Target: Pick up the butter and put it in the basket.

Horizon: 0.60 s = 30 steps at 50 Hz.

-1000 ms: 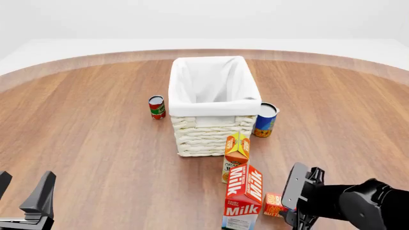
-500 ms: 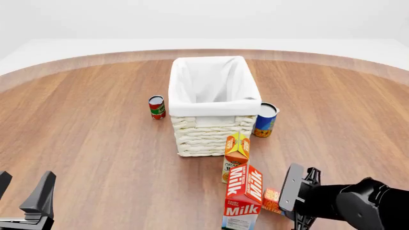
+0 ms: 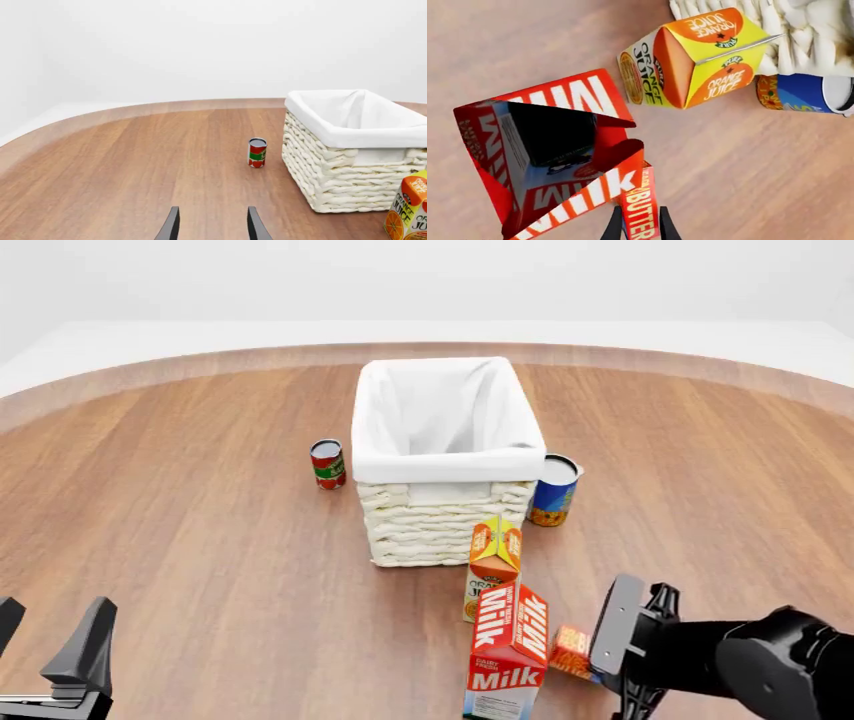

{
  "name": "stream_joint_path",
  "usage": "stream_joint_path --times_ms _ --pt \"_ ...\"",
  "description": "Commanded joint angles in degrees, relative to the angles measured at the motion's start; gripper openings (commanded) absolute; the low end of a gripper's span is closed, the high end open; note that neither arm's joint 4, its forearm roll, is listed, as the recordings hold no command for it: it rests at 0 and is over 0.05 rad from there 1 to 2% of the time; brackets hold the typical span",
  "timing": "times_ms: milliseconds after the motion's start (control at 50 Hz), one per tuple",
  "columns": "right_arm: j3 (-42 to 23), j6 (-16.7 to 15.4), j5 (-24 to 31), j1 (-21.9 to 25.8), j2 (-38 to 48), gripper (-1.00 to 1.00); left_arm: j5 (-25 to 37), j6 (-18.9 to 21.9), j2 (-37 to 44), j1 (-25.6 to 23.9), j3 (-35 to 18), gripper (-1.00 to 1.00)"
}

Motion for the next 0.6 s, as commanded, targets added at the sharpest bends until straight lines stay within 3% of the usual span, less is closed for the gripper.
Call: stream_joint_path --times_ms 20,240,380,460,600 --pt "-0.19 1.79 1.73 -1.02 -3.92 -1.0 0.0 0.0 0.0 0.0 0.0 1.0" --pt "0.62 4.53 3.79 -2.23 -9.77 -1.0 0.0 0.0 0.0 0.0 0.0 1.0" --pt "0.2 7.77 5.17 -2.13 -14.22 -1.0 0.0 0.0 0.0 0.0 0.0 1.0" --pt "-0.53 12.18 7.37 -0.56 -18.6 -1.0 0.0 0.0 0.0 0.0 0.0 1.0" --pt "0.44 14.38 7.57 0.38 -21.79 -1.0 0.0 0.0 0.0 0.0 0.0 1.0"
